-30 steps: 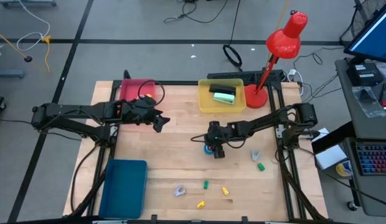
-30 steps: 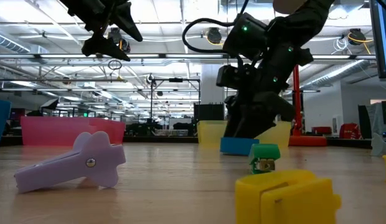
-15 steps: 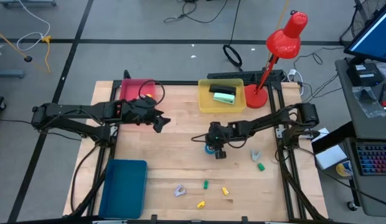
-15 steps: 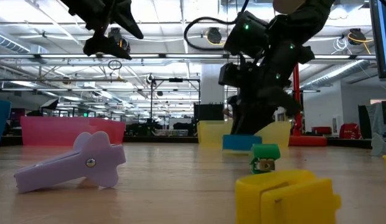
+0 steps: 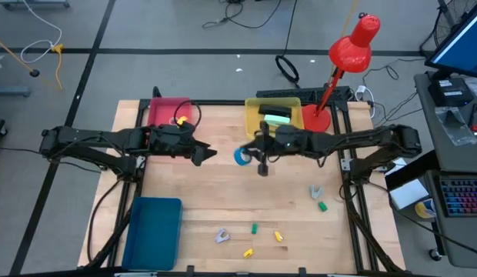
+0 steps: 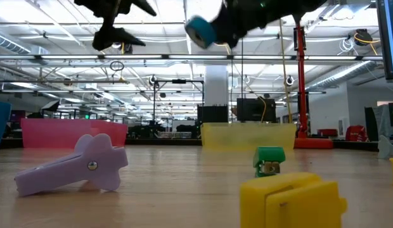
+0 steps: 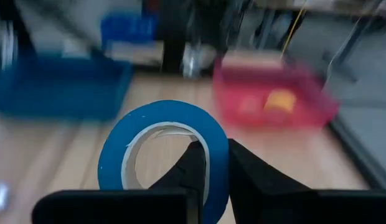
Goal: Pick and place Stapler, Stapler remover, tape
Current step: Put the blue tape into the pink bin, then put the small green stapler into the yellow bin
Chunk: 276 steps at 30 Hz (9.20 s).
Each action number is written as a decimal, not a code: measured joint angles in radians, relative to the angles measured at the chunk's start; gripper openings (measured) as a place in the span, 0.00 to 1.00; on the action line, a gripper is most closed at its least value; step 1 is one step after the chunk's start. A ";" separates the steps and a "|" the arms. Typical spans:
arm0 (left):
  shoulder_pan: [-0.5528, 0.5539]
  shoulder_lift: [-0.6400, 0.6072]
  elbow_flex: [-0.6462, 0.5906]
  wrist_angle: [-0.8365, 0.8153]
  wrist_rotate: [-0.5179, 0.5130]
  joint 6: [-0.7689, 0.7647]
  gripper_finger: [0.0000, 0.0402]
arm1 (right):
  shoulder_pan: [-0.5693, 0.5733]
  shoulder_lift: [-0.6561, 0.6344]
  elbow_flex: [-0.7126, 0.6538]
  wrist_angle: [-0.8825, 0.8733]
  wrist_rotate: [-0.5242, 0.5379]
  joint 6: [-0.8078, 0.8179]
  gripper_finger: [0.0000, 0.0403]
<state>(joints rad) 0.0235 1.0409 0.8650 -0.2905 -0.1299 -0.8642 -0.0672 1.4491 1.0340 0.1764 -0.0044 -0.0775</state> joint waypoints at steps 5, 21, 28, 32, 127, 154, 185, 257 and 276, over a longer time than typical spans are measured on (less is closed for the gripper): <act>-0.038 0.027 0.001 0.196 0.008 0.055 0.78 | -0.012 -0.014 -0.001 0.170 0.000 0.055 0.08; -0.061 0.199 0.000 0.519 0.067 0.103 0.78 | -0.017 -0.006 -0.001 0.278 0.002 0.149 0.08; -0.061 0.254 0.000 0.637 0.096 0.107 0.78 | -0.017 -0.007 -0.001 0.266 0.002 0.167 0.08; -0.057 0.259 0.000 0.644 0.096 0.108 0.76 | -0.018 -0.007 -0.002 0.261 0.002 0.171 0.08; 0.880 0.480 -0.006 -0.623 0.033 0.233 0.23 | -0.050 -0.090 -0.002 -0.064 -0.019 0.267 0.55; 0.802 0.003 -0.006 -0.519 0.034 0.230 0.62 | -0.049 -0.225 -0.001 -1.024 -0.027 0.561 0.54; 0.431 -0.143 -0.006 -0.152 0.077 0.451 0.62 | 0.070 -0.289 -0.296 -1.391 -0.101 1.222 0.54; 0.431 -0.142 -0.006 -0.154 0.078 0.463 0.62 | 0.631 -0.319 -0.581 -0.789 -0.182 1.821 0.46; 0.431 -0.142 -0.006 -0.154 0.079 0.495 0.62 | 0.630 -0.521 -0.553 -0.545 -0.307 1.773 0.16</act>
<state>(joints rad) 0.4545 0.8986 0.8589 -0.4443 -0.0505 -0.3694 0.5630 0.9285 0.4806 -0.3681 -0.3118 1.6951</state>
